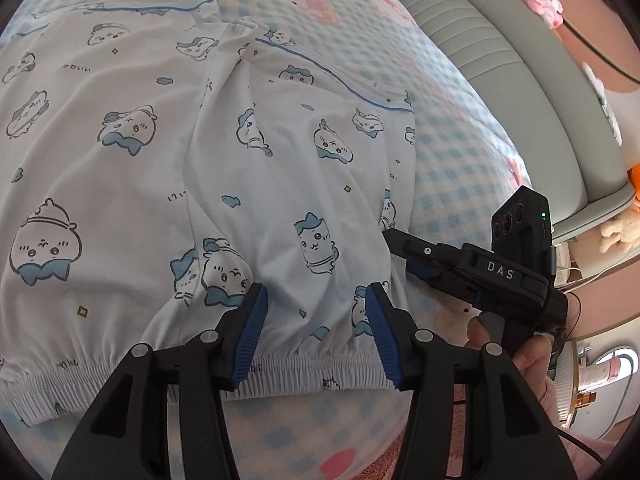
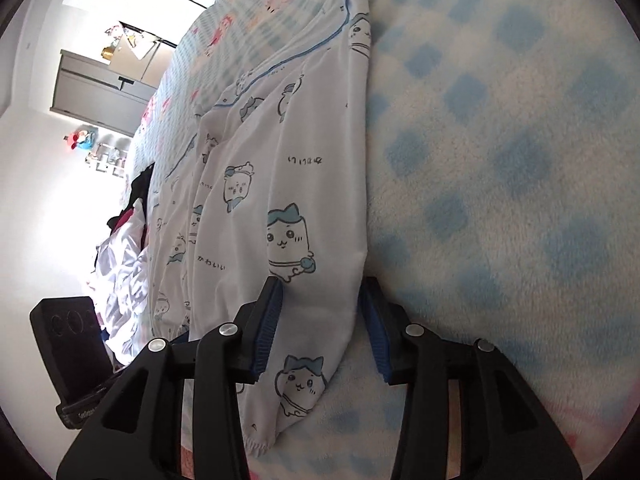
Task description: Fold clothes
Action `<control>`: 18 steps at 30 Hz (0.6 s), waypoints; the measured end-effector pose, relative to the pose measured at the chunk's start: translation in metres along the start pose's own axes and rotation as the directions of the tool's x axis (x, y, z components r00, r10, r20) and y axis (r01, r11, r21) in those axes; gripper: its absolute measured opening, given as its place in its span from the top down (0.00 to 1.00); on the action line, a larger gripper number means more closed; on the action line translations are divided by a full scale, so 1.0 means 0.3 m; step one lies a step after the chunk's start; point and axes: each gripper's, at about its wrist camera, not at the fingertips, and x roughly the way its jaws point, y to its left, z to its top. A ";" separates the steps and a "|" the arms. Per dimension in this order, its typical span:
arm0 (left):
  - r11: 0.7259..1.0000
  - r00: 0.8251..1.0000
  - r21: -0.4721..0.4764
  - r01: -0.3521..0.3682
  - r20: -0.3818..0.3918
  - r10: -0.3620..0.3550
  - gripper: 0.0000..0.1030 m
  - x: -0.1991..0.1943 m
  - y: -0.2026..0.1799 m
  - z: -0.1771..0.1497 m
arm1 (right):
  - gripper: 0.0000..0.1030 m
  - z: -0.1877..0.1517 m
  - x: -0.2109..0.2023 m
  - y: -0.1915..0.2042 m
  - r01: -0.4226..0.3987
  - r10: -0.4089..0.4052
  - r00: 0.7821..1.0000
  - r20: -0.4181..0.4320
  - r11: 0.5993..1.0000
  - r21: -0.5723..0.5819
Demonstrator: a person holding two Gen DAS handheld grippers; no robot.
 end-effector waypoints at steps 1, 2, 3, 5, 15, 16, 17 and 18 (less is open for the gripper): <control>1.000 1.000 -0.004 0.000 -0.001 0.000 0.49 0.003 0.003 -0.001 | 0.87 -0.002 -0.003 0.008 -0.003 0.003 1.000 -0.001 1.000 -0.018; 1.000 1.000 -0.009 0.001 -0.002 -0.001 0.49 0.005 0.006 -0.003 | 0.91 -0.005 -0.005 0.017 -0.016 0.016 1.000 -0.004 0.999 -0.029; 1.000 1.000 -0.013 0.002 -0.002 -0.002 0.48 0.007 0.009 -0.004 | 0.93 -0.007 -0.005 0.024 -0.027 0.027 1.000 -0.002 0.999 -0.036; 1.000 1.000 -0.017 0.002 -0.004 -0.002 0.48 0.011 0.012 -0.005 | 0.95 -0.010 -0.009 0.040 -0.045 0.045 0.999 0.003 0.998 -0.052; 1.000 1.000 -0.018 -0.007 -0.015 0.007 0.45 0.023 0.010 -0.005 | 0.98 -0.031 -0.107 0.104 0.151 -0.132 0.985 0.113 0.971 -0.186; 1.000 1.000 -0.016 -0.009 -0.016 0.009 0.45 0.025 0.010 -0.005 | 0.98 -0.034 -0.117 0.109 0.170 -0.147 0.981 0.126 0.965 -0.199; 1.000 1.000 -0.015 -0.011 -0.017 0.011 0.45 0.026 0.009 -0.005 | 0.99 -0.040 -0.129 0.112 0.180 -0.152 0.979 0.138 0.960 -0.215; 1.000 1.000 -0.013 -0.014 -0.018 0.013 0.45 0.027 0.008 -0.005 | 0.99 -0.045 -0.139 0.116 0.189 -0.158 0.976 0.149 0.955 -0.229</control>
